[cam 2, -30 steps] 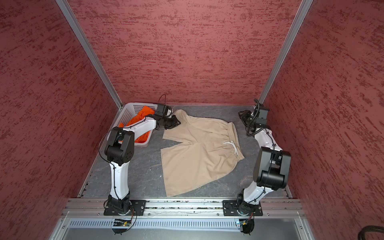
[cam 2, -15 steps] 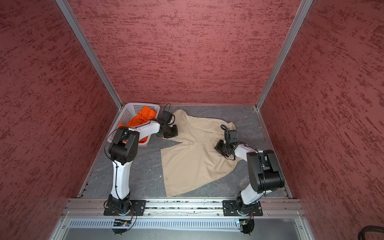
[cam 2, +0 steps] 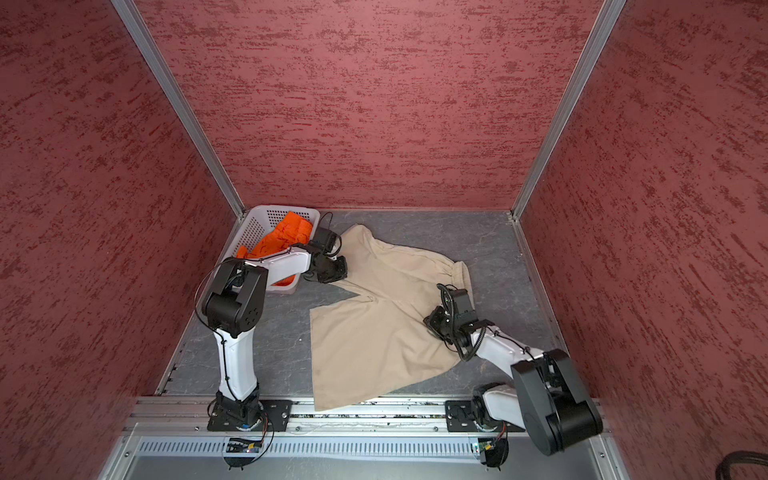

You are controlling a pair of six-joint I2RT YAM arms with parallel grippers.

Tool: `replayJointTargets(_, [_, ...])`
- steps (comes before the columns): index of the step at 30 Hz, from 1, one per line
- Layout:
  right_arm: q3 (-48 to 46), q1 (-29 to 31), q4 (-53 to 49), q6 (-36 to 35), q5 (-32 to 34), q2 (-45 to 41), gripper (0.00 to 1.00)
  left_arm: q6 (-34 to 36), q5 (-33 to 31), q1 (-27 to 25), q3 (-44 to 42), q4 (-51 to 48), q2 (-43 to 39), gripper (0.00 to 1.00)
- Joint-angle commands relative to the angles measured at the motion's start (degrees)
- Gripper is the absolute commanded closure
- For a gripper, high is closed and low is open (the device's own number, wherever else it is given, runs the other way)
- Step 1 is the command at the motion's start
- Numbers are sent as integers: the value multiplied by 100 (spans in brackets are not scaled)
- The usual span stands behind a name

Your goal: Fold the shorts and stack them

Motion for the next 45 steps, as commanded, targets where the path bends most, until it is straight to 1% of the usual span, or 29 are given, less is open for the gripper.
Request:
replayJointTargets(1, [-92, 208, -567, 616, 208, -456, 63, 186, -213, 21, -264, -414, -359, 83])
replayJointTargets(3, [169, 202, -868, 509, 245, -837, 58, 194, -118, -82, -382, -415, -773, 78])
replayJointTargets(5, [613, 180, -1301, 195, 460, -1029, 56, 184, 0, -224, -525, -409, -1192, 77])
replayJointTargets(7, [1084, 68, -1623, -155, 521, -940, 55, 139, 181, -378, -730, -376, -1589, 79])
replayJointTargets(10, [1811, -205, -1978, -814, 506, -423, 54, 83, 477, -745, -1143, -312, -2045, 83])
replayJointTargets(12, [2281, -510, -2203, -1356, 529, -6, 51, 64, 445, -1035, -1402, -408, -2243, 84])
replayJointTargets(14, [2759, -955, -2371, -1996, 488, 410, 46, -9, 487, -1269, -1782, -415, -2407, 85])
replayJointTargets(17, [3257, -1746, -2400, -2813, 203, 988, 41, -107, 589, -1413, -2375, -301, -2639, 85])
replayJointTargets(19, [3545, -2156, -2327, -3159, -64, 1309, 38, -129, 601, -1435, -2696, -298, -2757, 85])
replayJointTargets(20, [3699, -2329, -2292, -3273, -185, 1626, 36, -120, 604, -1444, -2817, -332, -2791, 85])
replayJointTargets(23, [4102, -2540, -2198, -3561, -313, 2102, 35, -34, 518, -1471, -3055, -446, -2795, 86])
replayJointTargets(27, [4349, -2604, -1845, -3679, -860, 2599, 34, 10, 405, -1450, -3208, -446, -2696, 86])
replayJointTargets(31, [4506, -2609, -1831, -3631, -933, 2959, 35, -3, 383, -1453, -3174, -411, -2482, 86])
replayJointTargets(35, [4484, -2604, -1661, -3539, -1025, 3112, 38, -14, 398, -1453, -3124, -374, -2314, 87])
replayJointTargets(37, [4528, -2613, -1583, -3499, -968, 3244, 42, 8, 403, -1449, -3104, -378, -2254, 87])
replayJointTargets(38, [4542, -2617, -1521, -3456, -931, 3294, 46, 20, 394, -1453, -3103, -395, -2234, 87])
replayJointTargets(40, [4569, -2676, -1360, -3295, -895, 3418, 64, 39, 357, -1453, -3110, -443, -2192, 88])
replayJointTargets(42, [4533, -2798, -1107, -2967, -831, 3456, 78, 24, 302, -1441, -3137, -500, -2165, 89])
replayJointTargets(44, [4356, -3004, -700, -2528, -819, 3380, 86, -9, 263, -1436, -3201, -539, -2138, 90])
replayJointTargets(45, [4206, -3136, -427, -2231, -855, 3326, 88, -29, 257, -1433, -3239, -547, -2143, 90])
